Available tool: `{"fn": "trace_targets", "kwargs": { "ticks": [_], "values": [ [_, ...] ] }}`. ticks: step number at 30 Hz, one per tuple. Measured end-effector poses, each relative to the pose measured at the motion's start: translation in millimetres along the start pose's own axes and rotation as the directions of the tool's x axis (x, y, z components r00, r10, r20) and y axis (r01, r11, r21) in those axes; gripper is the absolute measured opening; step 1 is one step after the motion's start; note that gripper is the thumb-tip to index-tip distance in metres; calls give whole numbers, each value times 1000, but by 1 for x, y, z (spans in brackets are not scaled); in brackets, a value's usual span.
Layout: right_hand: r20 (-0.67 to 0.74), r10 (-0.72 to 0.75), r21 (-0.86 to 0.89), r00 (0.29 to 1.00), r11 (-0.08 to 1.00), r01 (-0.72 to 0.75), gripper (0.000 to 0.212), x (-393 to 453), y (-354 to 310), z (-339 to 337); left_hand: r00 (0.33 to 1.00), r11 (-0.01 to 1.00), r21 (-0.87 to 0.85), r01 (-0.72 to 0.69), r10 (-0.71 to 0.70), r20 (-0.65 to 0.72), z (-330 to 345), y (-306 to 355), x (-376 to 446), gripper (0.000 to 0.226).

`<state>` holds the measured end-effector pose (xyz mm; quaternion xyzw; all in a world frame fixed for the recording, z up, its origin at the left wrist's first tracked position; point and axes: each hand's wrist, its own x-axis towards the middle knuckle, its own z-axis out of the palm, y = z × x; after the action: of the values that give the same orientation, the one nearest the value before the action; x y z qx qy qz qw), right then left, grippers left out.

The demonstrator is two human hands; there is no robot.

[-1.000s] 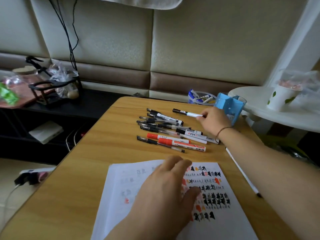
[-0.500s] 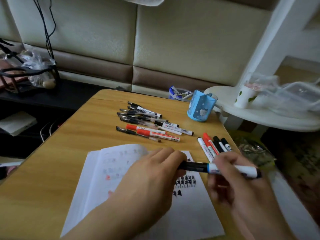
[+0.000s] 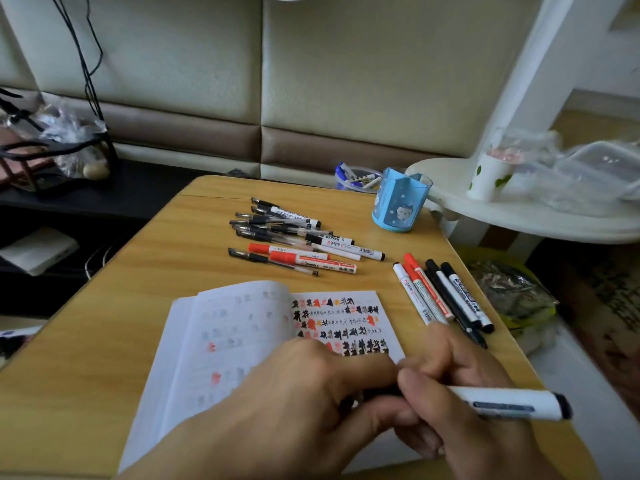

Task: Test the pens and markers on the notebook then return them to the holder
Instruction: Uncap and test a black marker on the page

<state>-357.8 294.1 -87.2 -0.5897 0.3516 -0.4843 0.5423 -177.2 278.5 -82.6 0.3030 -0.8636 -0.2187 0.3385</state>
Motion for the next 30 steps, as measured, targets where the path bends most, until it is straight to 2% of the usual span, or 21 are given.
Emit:
{"fn": "trace_targets", "kwargs": {
  "ticks": [4, 7, 9, 10, 12, 14, 16, 18, 20, 23, 30],
  "values": [
    [94, -90, -52, 992, 994, 95, 28, 1, 4, -8, 998, 998, -41, 49, -50, -27, 3, -3, 0, 23],
    [23, -130, 41, 991, 991, 129, 36, 11, 12, -15, 989, 989, -47, 143, -145, -43, 2, -10, -4, 34],
    [-35, -134, 96, 990, 986, 137, 39, 19, 15, -23, 967, 973, -63, 224, -229, -110, 0, -17, -7, 30],
    [-66, -111, 69, 992, 991, 116, 40, 22, 16, -28, 951, 964, -53, 262, -267, -154, -1, -21, -7, 34],
    [-125, -57, -89, 991, 995, 46, 33, 28, 22, -35, 928, 943, 16, 332, -324, -182, -1, -30, -6, 40],
    [-142, -34, -247, 989, 969, -2, 23, 34, 34, -37, 909, 907, 102, 408, -393, -137, 2, -37, -5, 46],
    [-126, -20, -290, 992, 957, -18, 22, 38, 44, -36, 882, 868, 157, 471, -459, -107, 4, -43, -4, 51],
    [-119, -41, -364, 992, 931, -5, 21, 42, 50, -35, 849, 834, 164, 527, -508, -142, 2, -47, -3, 47],
    [-158, -116, -460, 981, 888, 31, 29, 44, 56, -35, 825, 815, 145, 562, -537, -176, 1, -50, -3, 40],
    [-223, -138, -457, 965, 889, 22, 37, 47, 66, -37, 813, 806, 134, 577, -551, -188, 0, -53, -4, 34],
    [-168, -182, -548, 969, 834, 61, 38, 47, 70, -38, 791, 786, 107, 609, -591, -157, 0, -54, -1, 38]
  ]
}}
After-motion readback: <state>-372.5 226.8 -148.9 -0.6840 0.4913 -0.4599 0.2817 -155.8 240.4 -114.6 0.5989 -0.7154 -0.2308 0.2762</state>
